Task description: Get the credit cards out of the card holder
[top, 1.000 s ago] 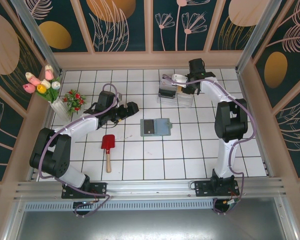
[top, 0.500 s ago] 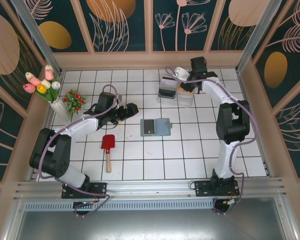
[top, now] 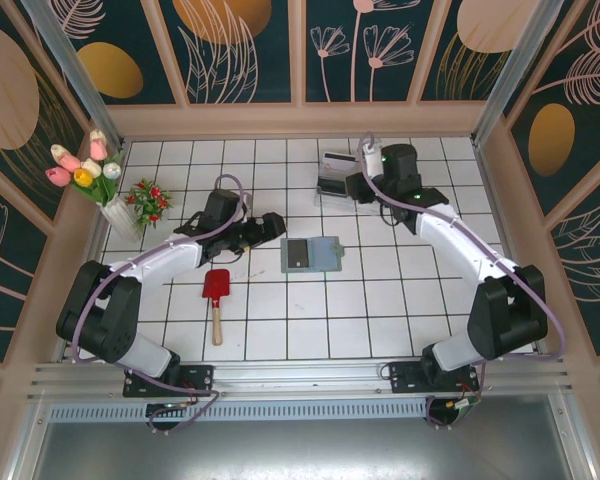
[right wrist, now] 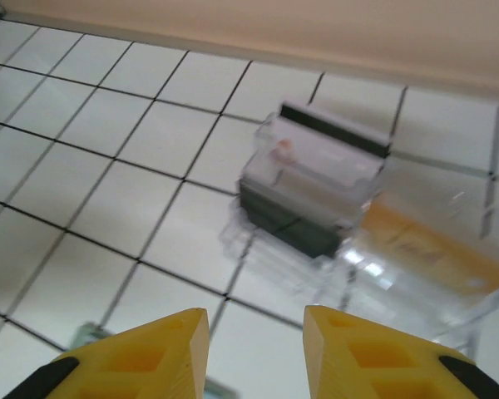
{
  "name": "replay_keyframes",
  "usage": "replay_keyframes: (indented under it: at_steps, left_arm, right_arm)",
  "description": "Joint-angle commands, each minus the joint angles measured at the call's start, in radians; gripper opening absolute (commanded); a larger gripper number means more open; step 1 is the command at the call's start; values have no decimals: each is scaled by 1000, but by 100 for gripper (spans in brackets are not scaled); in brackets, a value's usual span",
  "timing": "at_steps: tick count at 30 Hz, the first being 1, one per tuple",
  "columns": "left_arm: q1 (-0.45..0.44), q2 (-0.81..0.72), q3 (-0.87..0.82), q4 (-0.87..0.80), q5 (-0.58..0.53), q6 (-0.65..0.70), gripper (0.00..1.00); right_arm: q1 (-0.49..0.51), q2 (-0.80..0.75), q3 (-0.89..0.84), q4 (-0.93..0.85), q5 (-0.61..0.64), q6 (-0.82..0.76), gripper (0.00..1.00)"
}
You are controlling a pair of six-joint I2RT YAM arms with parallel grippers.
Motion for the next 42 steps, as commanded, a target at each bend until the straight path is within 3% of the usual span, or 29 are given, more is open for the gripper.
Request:
replay_keyframes:
  at_steps: [1, 4, 9, 14, 21, 34, 42]
  left_arm:
    - [-34, 31, 37, -12, -10, -30, 97]
    - [-59, 55, 52, -4, -17, -50, 96]
    - [-73, 70, 40, 30, -14, -90, 91]
    - [-77, 96, 31, 68, 11, -106, 87]
    - [-81, 150, 47, 87, 31, -113, 73]
    - [-83, 246, 87, 78, 66, -110, 39]
    - [-84, 275, 99, 66, 56, -95, 36]
  right_arm:
    - [41, -28, -47, -20, 30, 299, 36]
    - [52, -37, -103, -1, -27, 452, 37]
    - [75, -24, -271, 215, -234, 643, 40]
    - [138, 52, -309, 304, -251, 720, 40]
    - [191, 188, -254, 312, -272, 750, 26]
    - [218, 297, -201, 238, -227, 735, 19]
    - [225, 328, -188, 211, -205, 721, 18]
